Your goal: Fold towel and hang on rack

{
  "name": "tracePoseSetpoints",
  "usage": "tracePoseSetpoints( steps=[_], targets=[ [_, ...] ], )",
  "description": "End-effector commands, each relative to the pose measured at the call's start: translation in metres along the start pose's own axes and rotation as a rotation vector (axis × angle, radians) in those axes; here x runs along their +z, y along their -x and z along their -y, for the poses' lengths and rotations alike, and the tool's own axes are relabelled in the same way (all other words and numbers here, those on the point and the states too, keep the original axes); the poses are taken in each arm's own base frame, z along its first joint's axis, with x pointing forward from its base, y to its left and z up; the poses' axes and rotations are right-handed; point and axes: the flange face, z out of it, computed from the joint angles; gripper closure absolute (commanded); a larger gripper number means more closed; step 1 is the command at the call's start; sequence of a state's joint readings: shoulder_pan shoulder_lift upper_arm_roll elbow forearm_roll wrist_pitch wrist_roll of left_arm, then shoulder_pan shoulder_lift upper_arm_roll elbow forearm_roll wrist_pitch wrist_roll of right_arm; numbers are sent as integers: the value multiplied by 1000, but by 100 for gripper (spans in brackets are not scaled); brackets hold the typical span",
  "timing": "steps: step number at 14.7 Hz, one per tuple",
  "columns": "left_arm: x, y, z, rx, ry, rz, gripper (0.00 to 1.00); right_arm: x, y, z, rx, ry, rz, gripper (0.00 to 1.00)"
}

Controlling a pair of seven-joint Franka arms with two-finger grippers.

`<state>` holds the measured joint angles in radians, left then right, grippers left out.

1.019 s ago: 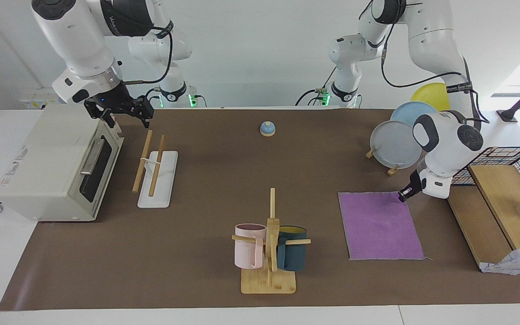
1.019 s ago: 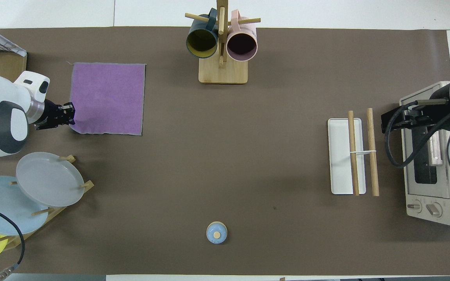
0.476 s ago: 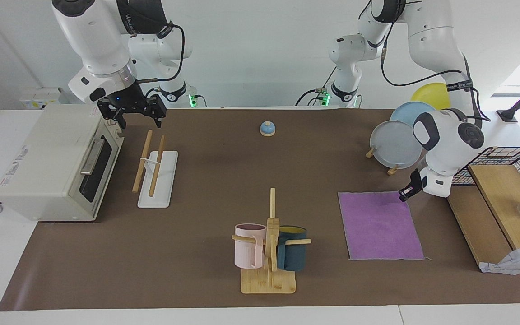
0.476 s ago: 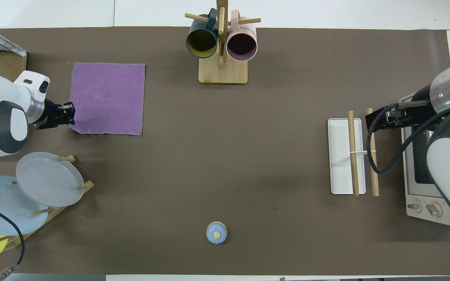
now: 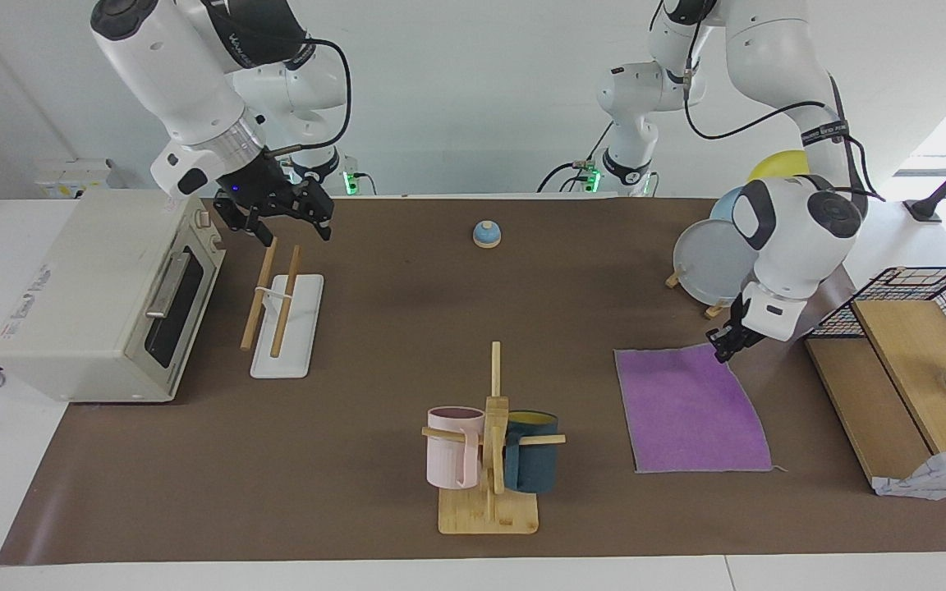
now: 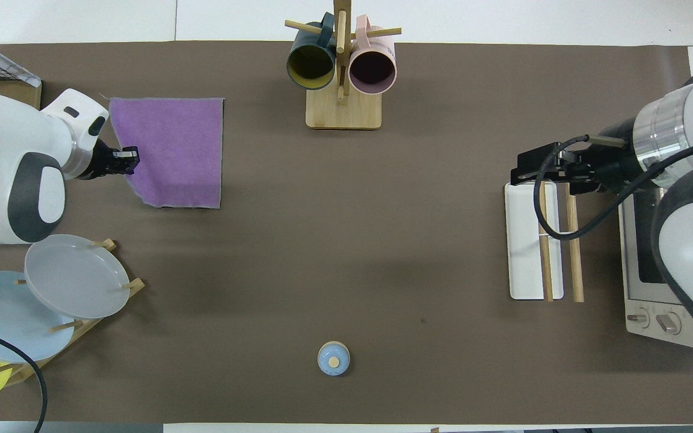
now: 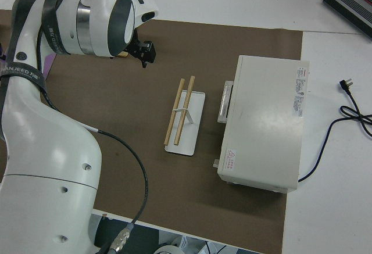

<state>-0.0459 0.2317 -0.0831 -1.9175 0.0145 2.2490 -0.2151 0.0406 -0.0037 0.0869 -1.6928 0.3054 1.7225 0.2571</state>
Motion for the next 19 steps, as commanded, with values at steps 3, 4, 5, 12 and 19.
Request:
tracePoseSetpoints(
  steps=[3, 4, 5, 12, 19],
  targets=[
    [-1, 34, -95, 168, -20, -45, 100, 15, 24, 24, 179, -119, -2, 0],
    [6, 45, -115, 171, -14, -48, 100, 16, 28, 29, 180, -132, 6, 0],
    [17, 57, -130, 163, -7, -54, 100, 17, 28, 29, 182, -132, 7, 0],
    [35, 67, -120, 160, -31, -49, 0, 17, 29, 29, 180, -132, 7, 0],
    [29, 13, -12, -35, 215, -11, 0, 17, 29, 29, 179, -130, 8, 0]
  ],
)
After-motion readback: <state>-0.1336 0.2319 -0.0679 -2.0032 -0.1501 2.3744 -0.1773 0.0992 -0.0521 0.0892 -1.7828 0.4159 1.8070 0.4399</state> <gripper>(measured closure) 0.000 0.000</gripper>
